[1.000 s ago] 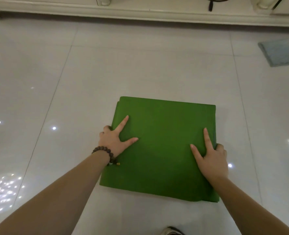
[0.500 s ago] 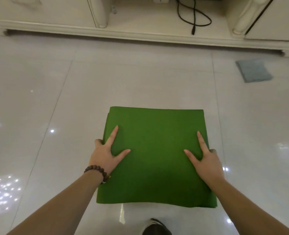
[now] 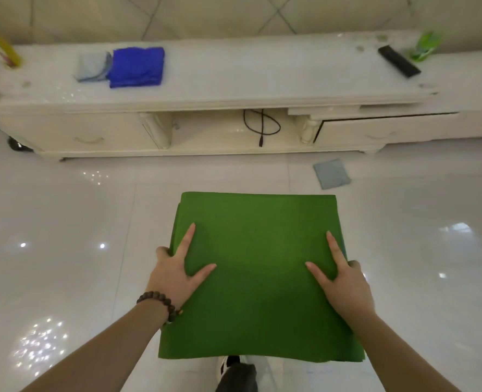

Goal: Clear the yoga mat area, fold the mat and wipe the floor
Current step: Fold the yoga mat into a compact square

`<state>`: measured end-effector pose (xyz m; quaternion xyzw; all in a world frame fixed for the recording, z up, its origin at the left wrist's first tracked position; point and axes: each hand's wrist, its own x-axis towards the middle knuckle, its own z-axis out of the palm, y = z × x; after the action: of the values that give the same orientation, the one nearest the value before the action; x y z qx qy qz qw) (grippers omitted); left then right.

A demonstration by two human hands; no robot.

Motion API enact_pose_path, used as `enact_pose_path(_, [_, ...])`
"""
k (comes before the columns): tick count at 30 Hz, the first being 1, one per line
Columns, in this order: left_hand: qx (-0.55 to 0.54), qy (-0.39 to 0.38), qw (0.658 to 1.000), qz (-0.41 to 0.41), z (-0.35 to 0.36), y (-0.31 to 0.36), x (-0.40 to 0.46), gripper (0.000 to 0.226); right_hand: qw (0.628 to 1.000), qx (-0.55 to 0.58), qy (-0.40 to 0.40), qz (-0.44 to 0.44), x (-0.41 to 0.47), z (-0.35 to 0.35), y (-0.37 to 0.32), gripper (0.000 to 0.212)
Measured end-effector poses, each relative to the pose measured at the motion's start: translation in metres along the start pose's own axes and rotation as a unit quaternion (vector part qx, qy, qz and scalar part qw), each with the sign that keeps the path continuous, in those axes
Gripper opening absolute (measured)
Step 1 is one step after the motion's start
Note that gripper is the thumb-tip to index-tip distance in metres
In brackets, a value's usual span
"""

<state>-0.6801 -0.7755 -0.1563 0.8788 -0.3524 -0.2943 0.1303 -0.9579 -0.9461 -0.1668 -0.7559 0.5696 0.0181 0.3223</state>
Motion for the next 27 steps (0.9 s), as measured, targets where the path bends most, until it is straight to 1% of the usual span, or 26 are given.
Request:
enact_pose_path(3, [-0.004,-0.011,1.000,0.014,-0.047,0.057,-0.018,0.093,1.000,0.002,0.007,0.010,-0.019,-0.075,-0.014,0.077])
enact_pose_path(5, [-0.001,-0.012,0.999,0.031,-0.070,0.093,-0.020,0.093,0.999,0.009,0.026,0.020,-0.024,-0.114,-0.018,0.077])
enact_pose_path(11, [0.009,-0.016,0.996,0.085,-0.104,0.209,0.002,0.091,0.994,0.046,0.086,0.054,-0.013,-0.216,-0.004,0.075])
enact_pose_path(17, [0.016,-0.031,0.992,0.122,-0.095,0.331,0.042,0.091,0.988,0.037,0.119,0.087,0.032,-0.307,0.043,0.077])
enact_pose_path(22, [-0.001,-0.038,0.987,0.153,-0.080,0.436,0.069,0.087,0.985,0.027,0.130,0.113,0.073,-0.389,0.088,0.078])
enact_pose_path(27, [-0.021,-0.041,0.984,0.169,-0.062,0.520,0.083,0.088,0.980,0.029,0.157,0.121,0.098,-0.454,0.130,0.077])
